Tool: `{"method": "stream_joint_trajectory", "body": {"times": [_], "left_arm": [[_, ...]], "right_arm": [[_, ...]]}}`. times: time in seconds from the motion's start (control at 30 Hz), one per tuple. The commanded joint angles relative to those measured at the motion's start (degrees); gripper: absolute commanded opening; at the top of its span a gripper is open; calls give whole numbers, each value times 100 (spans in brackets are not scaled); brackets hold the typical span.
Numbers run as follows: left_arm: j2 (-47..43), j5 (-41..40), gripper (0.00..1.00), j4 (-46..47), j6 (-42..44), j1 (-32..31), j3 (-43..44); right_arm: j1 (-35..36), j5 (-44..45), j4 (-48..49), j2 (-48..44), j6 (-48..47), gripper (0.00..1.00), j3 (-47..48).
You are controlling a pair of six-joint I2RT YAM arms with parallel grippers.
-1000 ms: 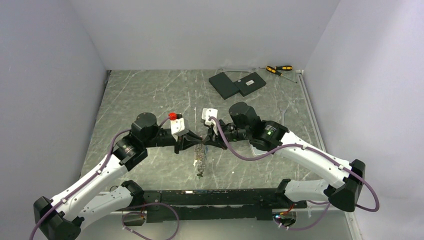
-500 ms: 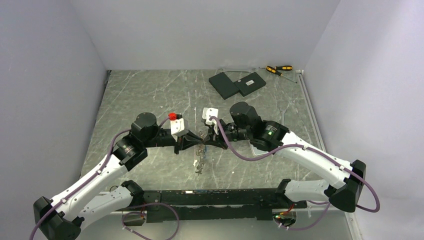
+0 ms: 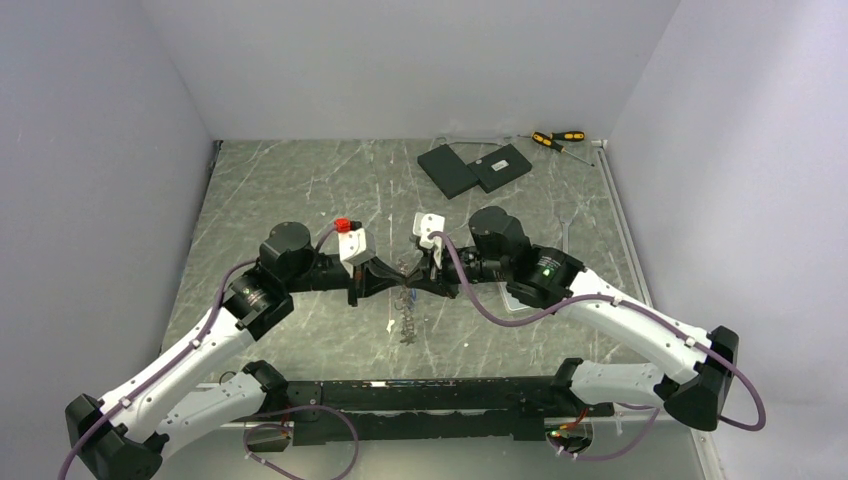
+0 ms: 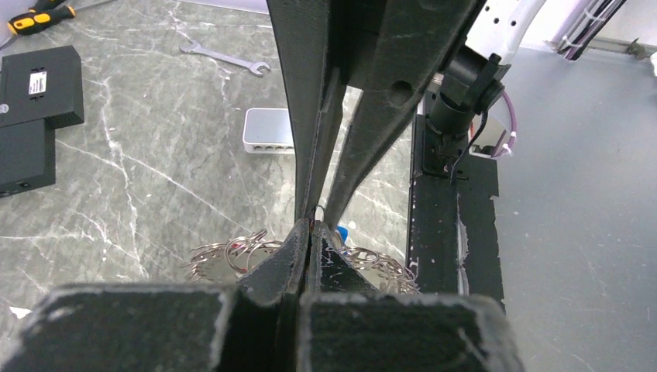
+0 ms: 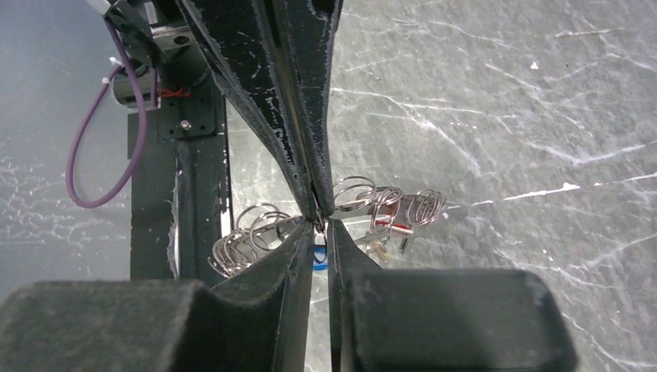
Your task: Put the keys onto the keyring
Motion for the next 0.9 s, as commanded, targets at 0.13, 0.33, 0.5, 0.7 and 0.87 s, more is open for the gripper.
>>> {"method": "stream_joint_trajectory", "body": {"times": [0.13, 0.33, 0.5, 0.7, 0.87], "left_arm": [[-79, 114, 0, 822, -685, 96, 108], [-97, 100, 0, 829, -695, 152, 100], [-128, 183, 0, 967, -793, 233, 62], [-166, 283, 0, 1094, -897, 321, 38], [-175, 279, 0, 1102, -902, 332, 29]], "right_arm": [[50, -392, 1034, -257, 169, 39, -109], [12, -314, 1007, -448, 65, 43, -239], [-111, -358, 969, -546, -11, 42, -306], [-317, -584, 1126, -593, 56, 33, -416], [-329, -746, 1209, -482, 98, 25, -367]]}}
